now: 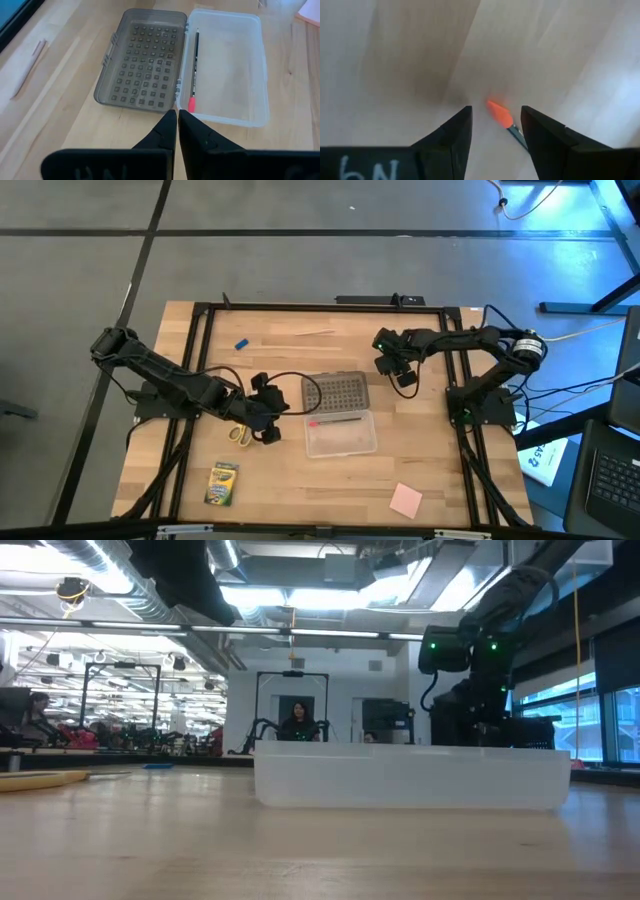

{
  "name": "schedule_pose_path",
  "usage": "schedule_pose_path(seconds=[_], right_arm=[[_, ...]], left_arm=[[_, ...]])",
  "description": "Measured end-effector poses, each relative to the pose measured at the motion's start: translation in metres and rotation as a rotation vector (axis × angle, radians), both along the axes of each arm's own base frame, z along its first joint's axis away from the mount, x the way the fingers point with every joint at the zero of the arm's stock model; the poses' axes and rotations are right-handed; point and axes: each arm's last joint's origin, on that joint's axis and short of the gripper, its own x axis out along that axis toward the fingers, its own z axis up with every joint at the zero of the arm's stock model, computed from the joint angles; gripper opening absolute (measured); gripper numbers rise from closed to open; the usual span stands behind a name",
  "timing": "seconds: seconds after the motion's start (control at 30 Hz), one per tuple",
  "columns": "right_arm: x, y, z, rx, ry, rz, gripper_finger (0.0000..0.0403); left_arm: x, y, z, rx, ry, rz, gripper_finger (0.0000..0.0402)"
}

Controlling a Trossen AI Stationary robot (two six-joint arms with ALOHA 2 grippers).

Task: Pack school essentials
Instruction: Put the black and orange pencil into the transparent supply box

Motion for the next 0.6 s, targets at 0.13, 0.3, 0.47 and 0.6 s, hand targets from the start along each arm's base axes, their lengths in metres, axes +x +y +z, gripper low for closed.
schedule_pose_path(seconds=[0.13,0.3,0.47,0.6], right_arm=[[0.003,-0.002,-0.004,-0.012,0.002,0.000,0.0170],[0.004,-0.002,-0.009,-0.003,0.031,0.000,0.0156],[0.003,-0.002,-0.011,0.003,0.042,-0.003,0.0141],[0.001,-0.004,-0.011,0.015,0.040,-0.018,0.0128]], left_arm=[[0.000,0.000,0.000,0.000,0.000,0.000,0.0014],[0.000,0.000,0.000,-0.001,0.000,0.000,0.0014],[0.000,0.000,0.000,-0.001,0.000,0.000,0.0014],[0.000,0.000,0.000,-0.004,-0.001,0.003,0.0014]])
